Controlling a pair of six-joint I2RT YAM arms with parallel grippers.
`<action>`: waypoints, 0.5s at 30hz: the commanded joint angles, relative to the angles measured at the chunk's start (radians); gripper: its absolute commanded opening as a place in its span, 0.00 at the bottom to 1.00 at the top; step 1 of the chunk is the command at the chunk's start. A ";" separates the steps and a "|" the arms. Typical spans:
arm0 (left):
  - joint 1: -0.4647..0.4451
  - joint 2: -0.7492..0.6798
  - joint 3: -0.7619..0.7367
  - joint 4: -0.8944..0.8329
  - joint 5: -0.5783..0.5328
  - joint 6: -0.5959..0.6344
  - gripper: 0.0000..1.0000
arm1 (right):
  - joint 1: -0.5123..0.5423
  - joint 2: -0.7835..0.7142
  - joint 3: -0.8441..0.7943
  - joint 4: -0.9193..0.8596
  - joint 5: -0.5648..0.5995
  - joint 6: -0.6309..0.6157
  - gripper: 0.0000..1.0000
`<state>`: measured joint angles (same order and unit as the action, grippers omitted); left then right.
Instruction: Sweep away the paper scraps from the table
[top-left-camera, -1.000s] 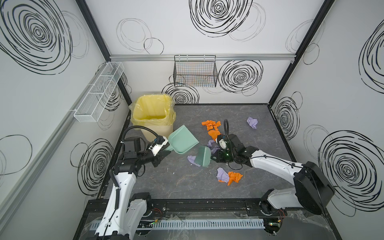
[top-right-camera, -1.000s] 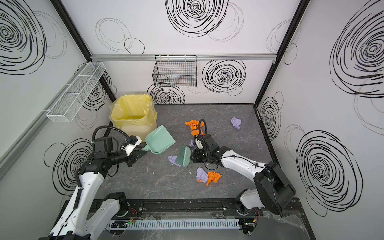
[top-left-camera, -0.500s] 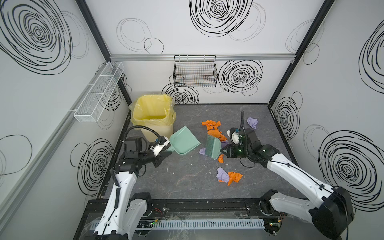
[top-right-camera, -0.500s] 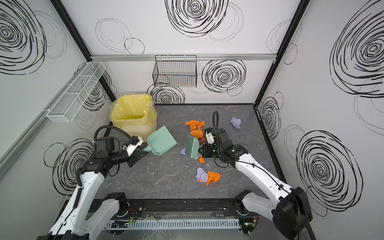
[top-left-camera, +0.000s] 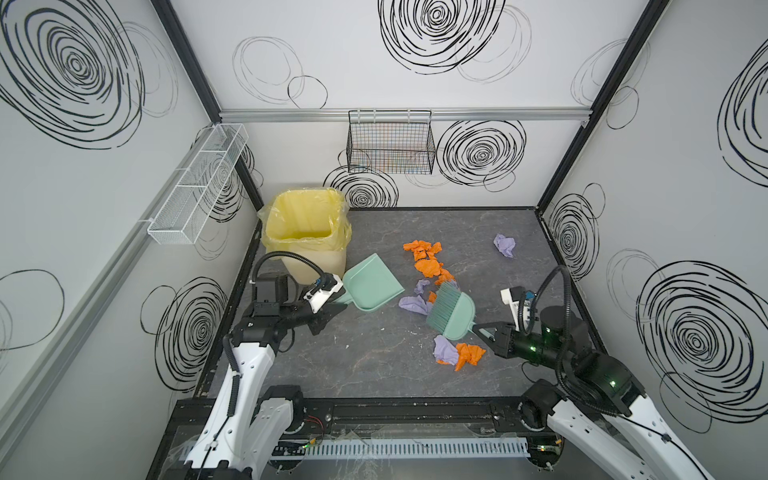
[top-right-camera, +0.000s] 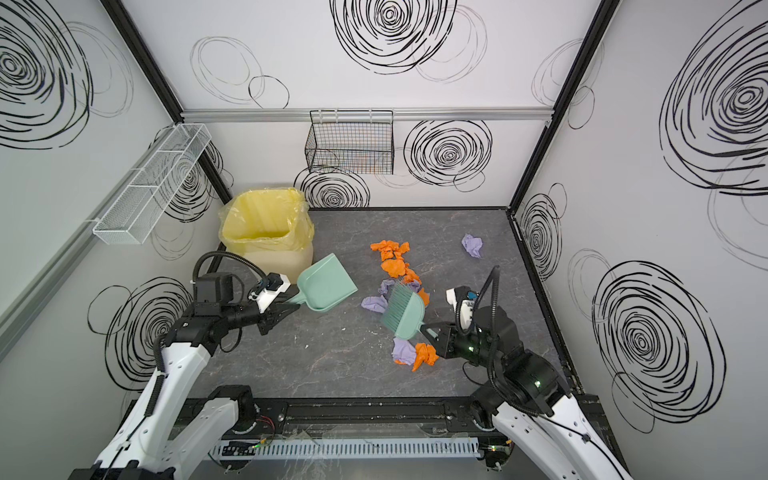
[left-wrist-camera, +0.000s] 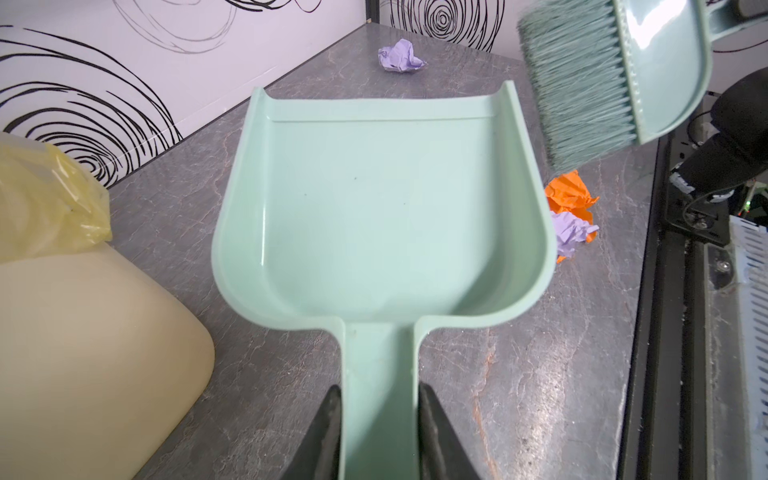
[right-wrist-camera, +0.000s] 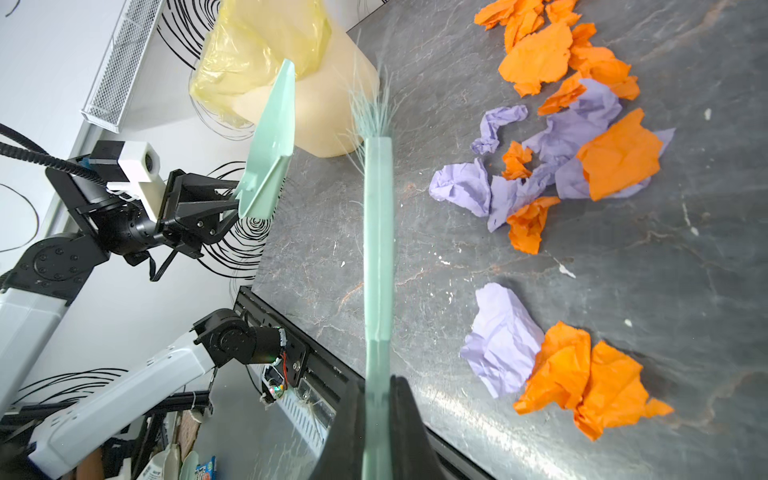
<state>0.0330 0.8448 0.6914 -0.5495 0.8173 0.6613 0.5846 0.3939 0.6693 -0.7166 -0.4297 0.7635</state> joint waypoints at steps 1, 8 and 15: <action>-0.031 0.002 -0.012 0.051 -0.021 -0.015 0.00 | 0.005 -0.080 -0.037 -0.130 0.040 0.094 0.00; -0.056 0.003 -0.020 0.063 -0.046 -0.023 0.00 | -0.001 -0.165 -0.015 -0.322 0.075 0.105 0.00; -0.079 0.013 -0.019 0.068 -0.061 -0.026 0.00 | -0.028 -0.130 0.068 -0.499 0.137 0.072 0.00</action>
<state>-0.0353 0.8574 0.6788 -0.5209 0.7532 0.6445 0.5671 0.2462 0.6769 -1.1046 -0.3454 0.8497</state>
